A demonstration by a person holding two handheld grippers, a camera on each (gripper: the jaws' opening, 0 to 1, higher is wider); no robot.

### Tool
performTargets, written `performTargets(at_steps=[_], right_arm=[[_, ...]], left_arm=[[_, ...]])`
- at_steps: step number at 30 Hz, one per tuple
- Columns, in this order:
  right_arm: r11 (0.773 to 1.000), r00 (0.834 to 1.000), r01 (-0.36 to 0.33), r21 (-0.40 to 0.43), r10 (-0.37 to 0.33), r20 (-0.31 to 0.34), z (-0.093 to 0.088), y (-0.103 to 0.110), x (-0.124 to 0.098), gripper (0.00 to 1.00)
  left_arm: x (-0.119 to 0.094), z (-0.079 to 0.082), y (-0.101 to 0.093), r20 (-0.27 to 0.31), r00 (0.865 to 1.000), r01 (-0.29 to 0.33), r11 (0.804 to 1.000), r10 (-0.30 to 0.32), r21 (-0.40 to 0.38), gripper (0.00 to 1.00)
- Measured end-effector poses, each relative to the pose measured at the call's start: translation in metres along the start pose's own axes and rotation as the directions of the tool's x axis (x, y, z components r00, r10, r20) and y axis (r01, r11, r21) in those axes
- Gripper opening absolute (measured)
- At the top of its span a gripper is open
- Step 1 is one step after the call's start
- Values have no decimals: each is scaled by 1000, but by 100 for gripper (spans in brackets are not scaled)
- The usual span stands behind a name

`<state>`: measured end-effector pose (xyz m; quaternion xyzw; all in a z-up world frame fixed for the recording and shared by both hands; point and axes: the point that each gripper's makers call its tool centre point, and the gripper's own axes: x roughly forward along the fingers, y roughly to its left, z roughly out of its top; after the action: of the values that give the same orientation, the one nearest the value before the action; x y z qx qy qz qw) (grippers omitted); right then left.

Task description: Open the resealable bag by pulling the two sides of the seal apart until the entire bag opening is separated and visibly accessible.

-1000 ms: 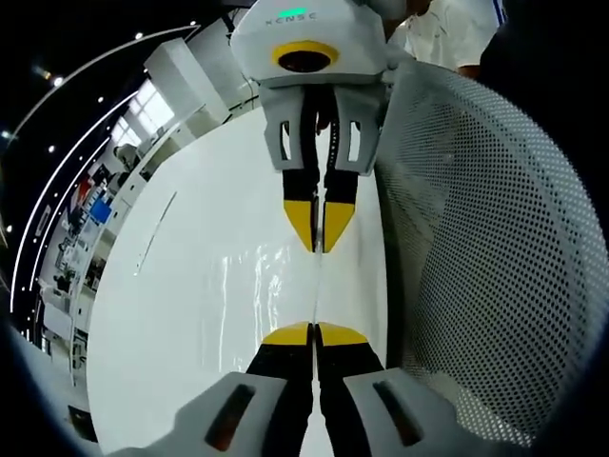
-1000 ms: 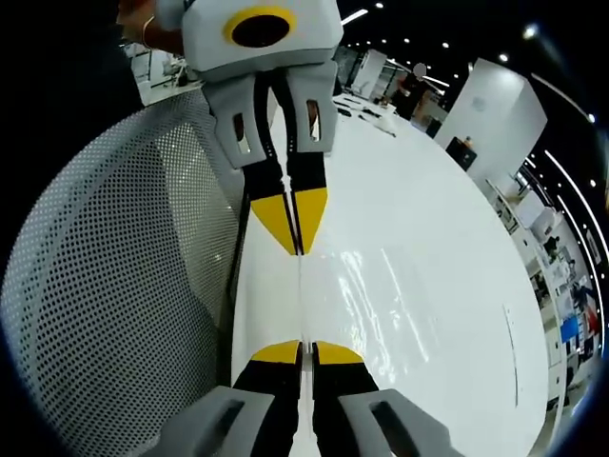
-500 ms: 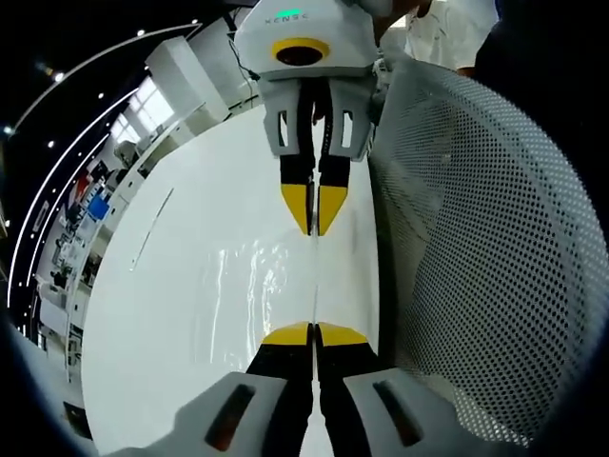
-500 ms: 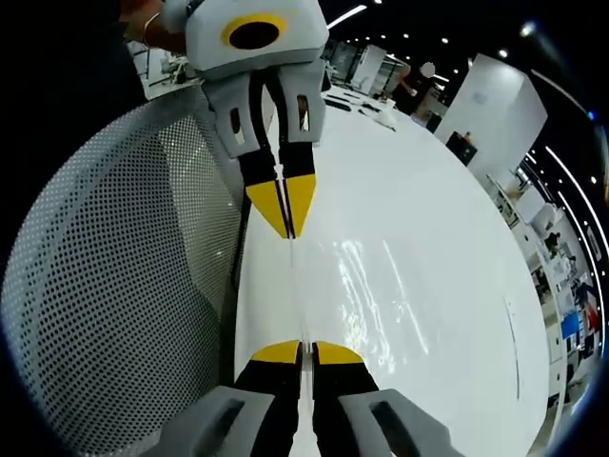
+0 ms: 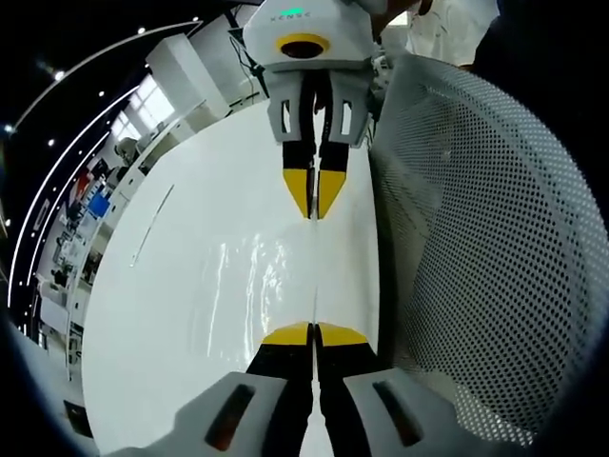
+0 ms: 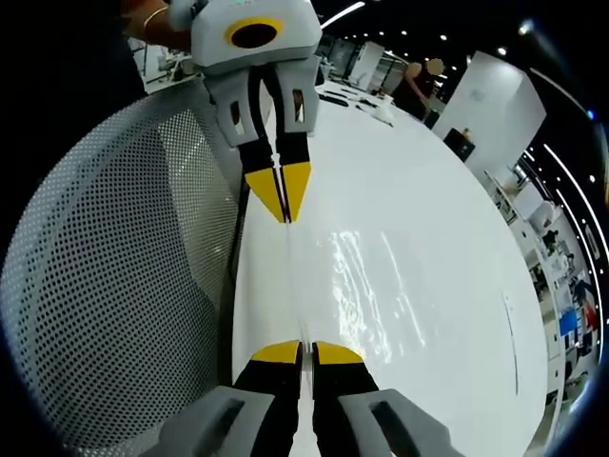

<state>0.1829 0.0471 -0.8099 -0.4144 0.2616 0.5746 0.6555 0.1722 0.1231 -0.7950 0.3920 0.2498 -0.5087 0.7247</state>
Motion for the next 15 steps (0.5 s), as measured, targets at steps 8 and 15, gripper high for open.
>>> performTargets(at_steps=[8,15], right_arm=[[1000,1000,3,8,-3,-2,-4,3,0,0],[1000,1000,5,13,-5,-4,-7,5,-1,0]], left_arm=[[0,-1,-3,-6,1000,16,1000,-16,4,0],[-1,-2,-4,-11,1000,20,1000,-19,18,0]])
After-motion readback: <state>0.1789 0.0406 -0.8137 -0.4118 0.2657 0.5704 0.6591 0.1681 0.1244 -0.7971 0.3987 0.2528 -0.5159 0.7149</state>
